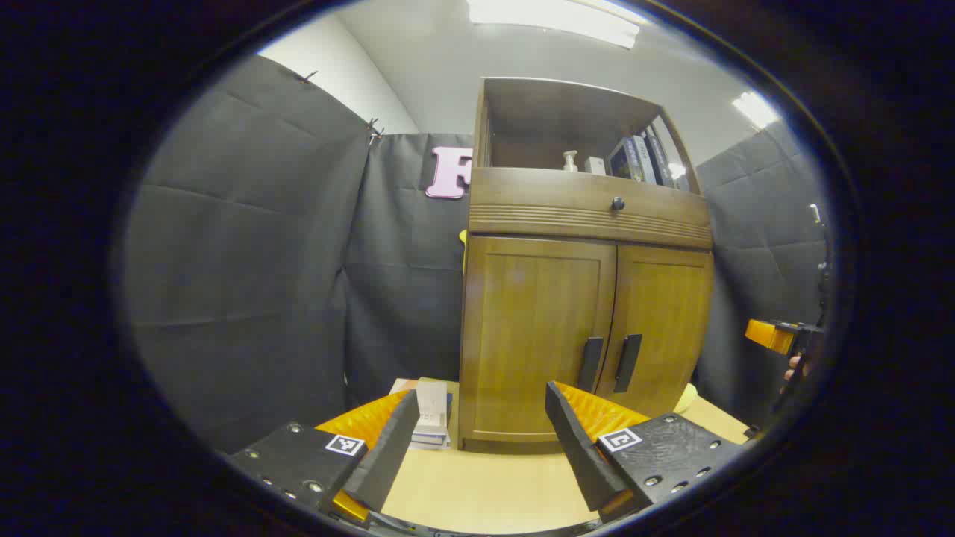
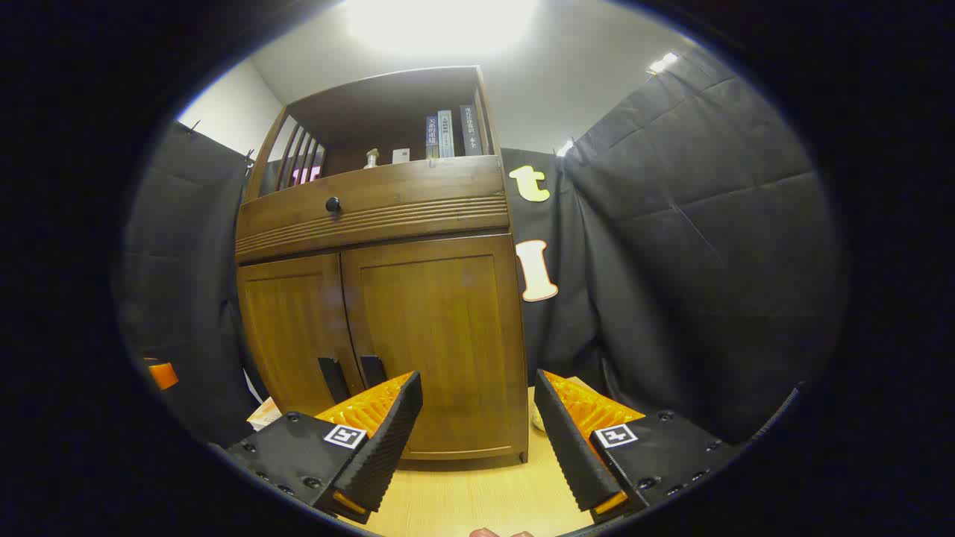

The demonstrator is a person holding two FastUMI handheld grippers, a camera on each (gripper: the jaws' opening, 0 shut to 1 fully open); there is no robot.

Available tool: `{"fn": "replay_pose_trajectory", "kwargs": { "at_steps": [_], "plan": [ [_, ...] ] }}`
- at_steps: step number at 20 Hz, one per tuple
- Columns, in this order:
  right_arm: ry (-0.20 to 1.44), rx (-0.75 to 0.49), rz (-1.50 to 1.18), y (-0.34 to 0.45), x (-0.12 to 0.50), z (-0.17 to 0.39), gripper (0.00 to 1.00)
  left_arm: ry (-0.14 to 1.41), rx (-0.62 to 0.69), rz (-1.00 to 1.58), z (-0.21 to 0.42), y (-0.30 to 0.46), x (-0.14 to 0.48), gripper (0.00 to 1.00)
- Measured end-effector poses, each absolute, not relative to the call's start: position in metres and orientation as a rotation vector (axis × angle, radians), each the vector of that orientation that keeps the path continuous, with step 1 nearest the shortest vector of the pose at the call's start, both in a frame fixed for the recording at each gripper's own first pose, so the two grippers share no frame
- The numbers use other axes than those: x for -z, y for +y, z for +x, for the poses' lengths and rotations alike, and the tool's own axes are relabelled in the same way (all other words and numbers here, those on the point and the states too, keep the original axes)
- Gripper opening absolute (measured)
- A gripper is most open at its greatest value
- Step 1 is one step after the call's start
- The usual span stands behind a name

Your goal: Open the right door of the double-door shoe cabinet with the right hand, and open the left door with the left hand.

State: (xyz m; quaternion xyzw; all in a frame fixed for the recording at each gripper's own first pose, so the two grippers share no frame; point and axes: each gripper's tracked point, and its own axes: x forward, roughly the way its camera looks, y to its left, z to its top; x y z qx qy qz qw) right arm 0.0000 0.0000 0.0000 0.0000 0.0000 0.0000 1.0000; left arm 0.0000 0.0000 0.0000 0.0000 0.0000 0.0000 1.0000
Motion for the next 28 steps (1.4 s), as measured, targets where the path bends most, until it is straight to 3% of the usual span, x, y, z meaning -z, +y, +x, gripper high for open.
{"fn": "replay_pose_trajectory", "kwargs": {
  "at_steps": [18, 28],
  "plan": [
    [0.039, -0.051, -0.019, 0.01, 0.011, -0.016, 0.92, -0.013, 0.063, 0.04, -0.014, -0.036, 0.008, 0.97],
    [0.06, -0.114, 0.005, 0.055, 0.009, 0.028, 0.93, 0.018, 0.019, -0.01, -0.028, -0.02, 0.027, 1.0]
  ]
}}
